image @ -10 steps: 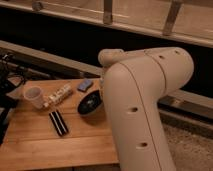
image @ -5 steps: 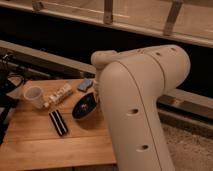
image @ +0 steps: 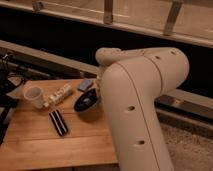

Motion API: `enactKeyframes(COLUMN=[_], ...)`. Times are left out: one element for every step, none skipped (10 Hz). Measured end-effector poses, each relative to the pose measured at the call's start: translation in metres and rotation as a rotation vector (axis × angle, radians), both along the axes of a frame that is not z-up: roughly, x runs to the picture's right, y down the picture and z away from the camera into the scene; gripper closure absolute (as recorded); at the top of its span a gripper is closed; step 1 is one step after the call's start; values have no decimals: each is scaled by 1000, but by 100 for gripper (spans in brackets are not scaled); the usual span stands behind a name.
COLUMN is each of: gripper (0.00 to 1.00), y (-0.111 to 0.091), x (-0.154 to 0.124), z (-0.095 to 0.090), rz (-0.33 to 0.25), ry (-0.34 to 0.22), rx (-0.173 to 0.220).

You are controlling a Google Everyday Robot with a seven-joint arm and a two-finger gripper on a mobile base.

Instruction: Drag the ceramic bowl in a circle

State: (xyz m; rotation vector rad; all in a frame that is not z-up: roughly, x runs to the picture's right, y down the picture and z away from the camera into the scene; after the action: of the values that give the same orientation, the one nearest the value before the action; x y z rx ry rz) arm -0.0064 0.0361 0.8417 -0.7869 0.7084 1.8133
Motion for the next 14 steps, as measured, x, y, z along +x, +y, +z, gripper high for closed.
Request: enactKeyframes(gripper=[97,97,97,97,92,91,95,100,100,100,100,100,100,100], y=[-12,-25,-32,-34,-27,-21,-18,-9,-4,-1,0,-1,-3,-4], x=[16,32,46,59,80,98,106,109,108,104,91,78,65,54], z=[10,20,26,29,29,28,23,16,10,7,7,7,8,8], rz=[40,88,129,162,220,255,261,239,222,209,196,187,178,167], ry=[22,50,84,114,162,201,214,199,186,179,168,164,160,155], rx=[3,11,13,8,-12,-22,-26,-29,-30,-29,-28,-32,-31,-33])
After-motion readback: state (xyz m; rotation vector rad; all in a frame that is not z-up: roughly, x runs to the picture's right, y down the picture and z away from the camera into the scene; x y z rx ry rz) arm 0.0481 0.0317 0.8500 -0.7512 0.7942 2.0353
